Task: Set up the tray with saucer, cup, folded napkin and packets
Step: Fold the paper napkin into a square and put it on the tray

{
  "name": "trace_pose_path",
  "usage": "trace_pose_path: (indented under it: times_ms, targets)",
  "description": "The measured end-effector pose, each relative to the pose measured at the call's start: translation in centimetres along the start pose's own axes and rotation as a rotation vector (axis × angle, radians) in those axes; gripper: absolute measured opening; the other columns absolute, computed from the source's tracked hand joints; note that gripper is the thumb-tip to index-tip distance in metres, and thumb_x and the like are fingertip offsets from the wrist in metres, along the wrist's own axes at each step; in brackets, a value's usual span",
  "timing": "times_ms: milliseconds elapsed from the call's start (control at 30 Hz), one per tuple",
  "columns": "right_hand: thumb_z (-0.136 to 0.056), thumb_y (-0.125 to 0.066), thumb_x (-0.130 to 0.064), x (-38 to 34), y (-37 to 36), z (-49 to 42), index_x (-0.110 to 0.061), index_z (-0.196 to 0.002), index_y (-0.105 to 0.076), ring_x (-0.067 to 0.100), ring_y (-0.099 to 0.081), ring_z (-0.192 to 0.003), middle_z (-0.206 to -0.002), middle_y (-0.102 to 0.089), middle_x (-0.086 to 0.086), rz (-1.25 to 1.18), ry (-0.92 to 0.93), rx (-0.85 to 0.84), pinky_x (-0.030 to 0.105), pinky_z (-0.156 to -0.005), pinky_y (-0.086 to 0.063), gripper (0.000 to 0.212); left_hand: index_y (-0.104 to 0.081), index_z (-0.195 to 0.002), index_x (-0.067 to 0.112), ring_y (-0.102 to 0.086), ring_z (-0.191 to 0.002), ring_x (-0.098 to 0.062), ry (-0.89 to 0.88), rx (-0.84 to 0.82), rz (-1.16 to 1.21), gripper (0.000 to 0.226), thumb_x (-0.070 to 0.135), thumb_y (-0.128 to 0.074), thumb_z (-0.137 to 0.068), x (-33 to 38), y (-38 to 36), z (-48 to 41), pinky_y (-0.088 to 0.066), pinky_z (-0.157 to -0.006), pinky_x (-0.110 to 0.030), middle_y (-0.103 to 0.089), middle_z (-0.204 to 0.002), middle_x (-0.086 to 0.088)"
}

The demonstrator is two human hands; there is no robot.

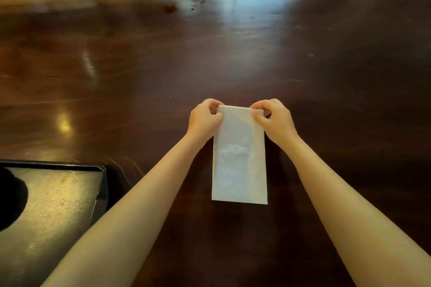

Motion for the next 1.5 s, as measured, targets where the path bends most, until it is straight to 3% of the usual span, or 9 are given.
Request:
trace_pose_path:
  times_ms: [267,433,500,600,767,900,1033,1133,1500]
  targets:
    - [-0.089,-0.055,-0.013,0.0,-1.1,-0.5,-0.015,-0.099,-0.068,0.018,-0.051,-0.093,-0.100,-0.058,0.002,0.075,0.045,-0.023,0.024,-0.074,-0.044,0.016,-0.060,-0.100,0.021,-0.058,-0.082,-0.010,-0.020,0.029,0.049,0.013,0.019,-0.050,-0.090,-1.0,0.2,0.8,-0.047,-0.066,-0.021,-0.060,-0.084,0.011]
    - [-0.087,-0.056,-0.009,0.6,-2.5,-0.1,-0.010,-0.105,-0.067,0.029,-0.045,-0.100,-0.108,-0.056,0.011,0.229,0.082,0.059,0.039,-0.086,-0.042,0.022,-0.049,-0.129,0.008,-0.049,-0.118,-0.030,-0.352,0.253,-0.510,0.040,0.012,-0.048,-0.089,-0.1,-1.3,4.2,-0.041,-0.096,-0.037,-0.056,-0.124,-0.011]
    - [-0.087,-0.056,-0.010,0.9,-2.6,-0.2,-0.012,-0.106,-0.066,0.030,-0.045,-0.100,-0.108,-0.056,0.010,0.270,0.120,0.067,0.038,-0.085,-0.039,0.022,-0.039,-0.139,0.009,-0.037,-0.135,-0.030,-0.508,0.162,-0.752,0.049,0.024,-0.036,-0.093,-0.5,-3.7,7.1,-0.030,-0.111,-0.044,-0.044,-0.144,-0.012]
    - [-0.090,-0.056,-0.017,1.5,-2.4,-0.2,-0.016,-0.107,-0.065,0.027,-0.045,-0.101,-0.106,-0.055,0.007,0.311,0.176,0.046,0.032,-0.083,-0.030,0.020,0.000,-0.148,0.019,0.007,-0.146,-0.019,-0.398,-0.103,-0.859,0.060,0.047,-0.014,-0.097,-3.5,-5.8,8.8,0.005,-0.119,-0.042,0.000,-0.159,-0.004]
    - [-0.095,-0.046,-0.016,1.4,-1.3,0.1,-0.013,-0.121,-0.058,0.025,-0.044,-0.117,-0.122,-0.055,0.007,0.254,0.126,0.068,0.035,-0.097,-0.033,0.029,0.016,-0.143,0.020,0.023,-0.141,-0.016,-0.356,-0.151,-0.933,0.062,0.050,-0.012,-0.096,-3.9,-5.7,8.2,0.016,-0.116,-0.041,0.015,-0.157,-0.002]
    - [-0.099,-0.034,-0.019,-0.4,-1.1,2.4,-0.013,-0.140,-0.040,0.017,-0.024,-0.141,-0.148,-0.039,0.005,0.214,0.363,-0.018,0.035,-0.117,-0.018,0.042,-0.005,-0.148,0.014,0.001,-0.145,-0.024,-0.373,-0.047,-0.962,0.064,0.051,-0.010,-0.096,-3.5,-4.6,11.6,-0.003,-0.117,-0.046,-0.003,-0.158,-0.008]
    - [-0.101,-0.022,-0.034,-0.3,-3.8,3.4,-0.030,-0.148,-0.012,0.002,0.014,-0.141,-0.154,0.001,-0.015,0.476,0.617,-0.481,0.029,-0.117,0.012,0.048,-0.005,-0.148,0.011,-0.001,-0.145,-0.026,-0.322,-0.083,-0.909,0.067,0.051,-0.014,-0.096,-5.6,-5.3,15.2,-0.011,-0.117,-0.049,-0.002,-0.157,-0.010]
    - [-0.099,-0.014,-0.044,1.1,-4.6,2.5,-0.036,-0.143,0.006,0.004,0.019,-0.141,-0.151,0.013,-0.018,0.656,0.636,-0.498,0.030,-0.115,0.017,0.050,-0.016,-0.147,0.008,-0.009,-0.144,-0.026,-0.297,-0.075,-0.956,0.067,0.050,-0.020,-0.094,-5.7,-5.2,14.8,-0.016,-0.116,-0.048,-0.011,-0.156,-0.011]
    - [-0.095,-0.016,-0.050,1.7,-5.4,2.6,-0.021,-0.149,0.000,0.014,0.012,-0.145,-0.159,0.003,-0.006,0.655,0.219,-0.184,0.037,-0.117,0.011,0.064,0.023,-0.140,0.025,0.033,-0.135,-0.009,-0.489,-0.301,-1.071,0.063,0.055,-0.002,-0.091,-6.3,-0.9,10.2,0.025,-0.111,-0.037,0.022,-0.154,0.006]
Point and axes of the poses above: each hand's wrist, its own z-axis away from the middle knuckle, its own y-axis out of the back of the hand, x = y × z, the point moved 2 cm from there along -z, towards the middle knuckle
